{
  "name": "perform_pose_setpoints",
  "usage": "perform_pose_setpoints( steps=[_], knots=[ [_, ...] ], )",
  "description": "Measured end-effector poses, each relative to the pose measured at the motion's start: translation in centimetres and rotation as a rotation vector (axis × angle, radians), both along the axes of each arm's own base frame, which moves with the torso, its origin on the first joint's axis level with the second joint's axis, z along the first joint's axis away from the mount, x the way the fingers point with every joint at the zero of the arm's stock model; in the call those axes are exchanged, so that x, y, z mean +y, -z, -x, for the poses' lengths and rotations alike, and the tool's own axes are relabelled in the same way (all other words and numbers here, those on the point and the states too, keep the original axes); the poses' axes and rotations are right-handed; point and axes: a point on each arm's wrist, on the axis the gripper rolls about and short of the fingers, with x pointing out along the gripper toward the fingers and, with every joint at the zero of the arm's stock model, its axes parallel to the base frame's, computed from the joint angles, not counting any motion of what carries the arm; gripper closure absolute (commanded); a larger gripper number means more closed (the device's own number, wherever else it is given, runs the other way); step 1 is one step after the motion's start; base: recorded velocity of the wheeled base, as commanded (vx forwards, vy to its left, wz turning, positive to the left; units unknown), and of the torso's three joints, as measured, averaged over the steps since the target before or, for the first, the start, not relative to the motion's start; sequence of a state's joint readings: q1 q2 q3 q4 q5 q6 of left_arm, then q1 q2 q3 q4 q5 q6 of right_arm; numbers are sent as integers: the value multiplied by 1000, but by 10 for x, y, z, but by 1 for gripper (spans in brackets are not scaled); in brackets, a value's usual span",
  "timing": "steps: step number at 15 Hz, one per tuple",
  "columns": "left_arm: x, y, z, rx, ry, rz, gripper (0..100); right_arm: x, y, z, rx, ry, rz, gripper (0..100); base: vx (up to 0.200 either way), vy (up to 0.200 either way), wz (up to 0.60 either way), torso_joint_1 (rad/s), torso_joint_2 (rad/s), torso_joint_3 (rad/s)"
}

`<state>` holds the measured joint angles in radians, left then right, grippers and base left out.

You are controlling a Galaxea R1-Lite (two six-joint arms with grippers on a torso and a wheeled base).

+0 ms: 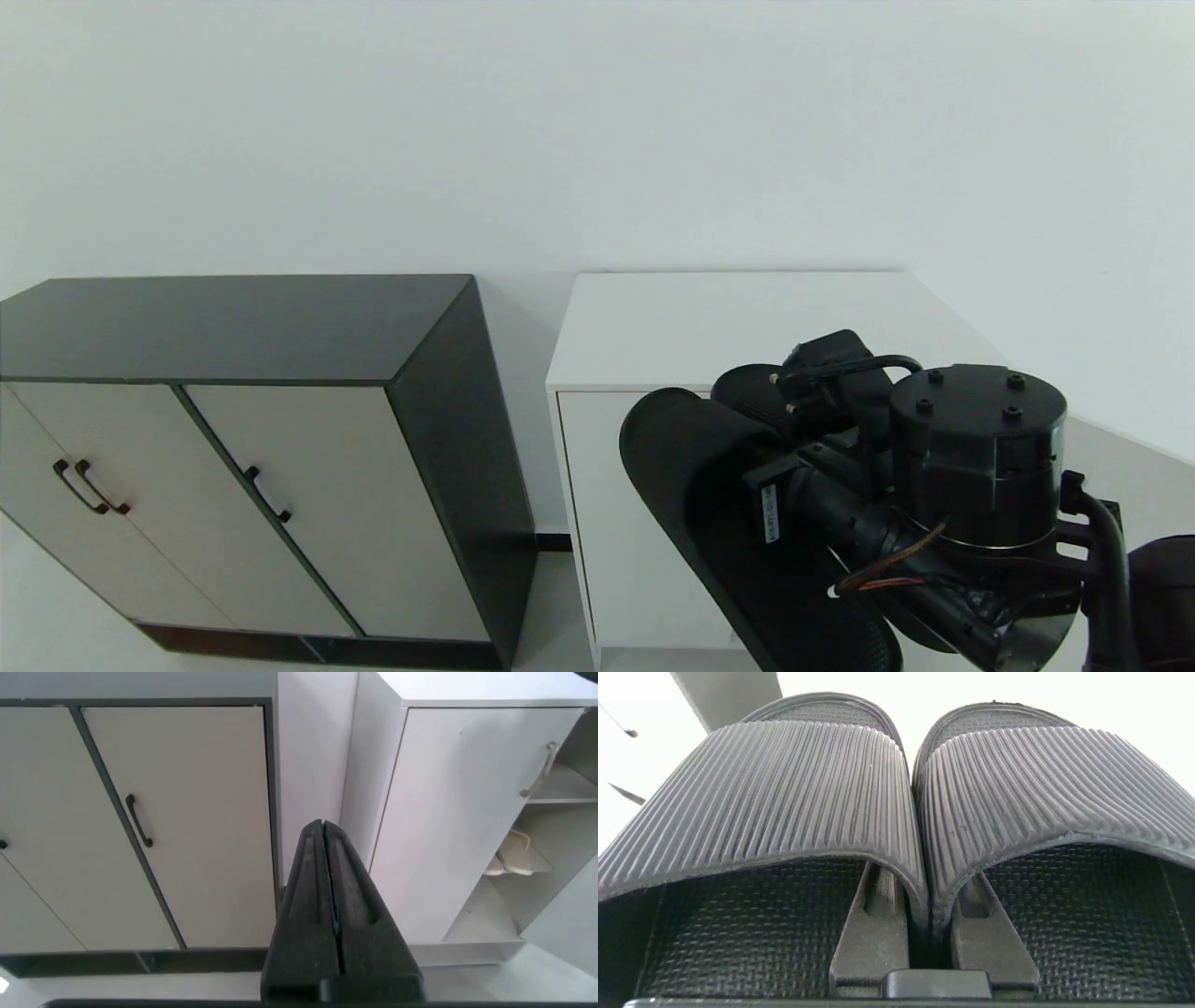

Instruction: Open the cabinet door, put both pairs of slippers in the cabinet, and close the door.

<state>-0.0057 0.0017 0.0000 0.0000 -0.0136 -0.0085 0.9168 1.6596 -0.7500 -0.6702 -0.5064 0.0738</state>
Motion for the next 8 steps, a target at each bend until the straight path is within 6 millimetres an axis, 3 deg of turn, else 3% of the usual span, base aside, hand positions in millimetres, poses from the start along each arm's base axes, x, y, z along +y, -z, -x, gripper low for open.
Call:
perform_pose_setpoints(
  steps=[8],
  knots=[
    [0, 0, 0, 0, 0, 0, 100, -1, 2, 0, 4, 2, 5, 100, 0, 0, 0, 0, 0, 0]
  ],
)
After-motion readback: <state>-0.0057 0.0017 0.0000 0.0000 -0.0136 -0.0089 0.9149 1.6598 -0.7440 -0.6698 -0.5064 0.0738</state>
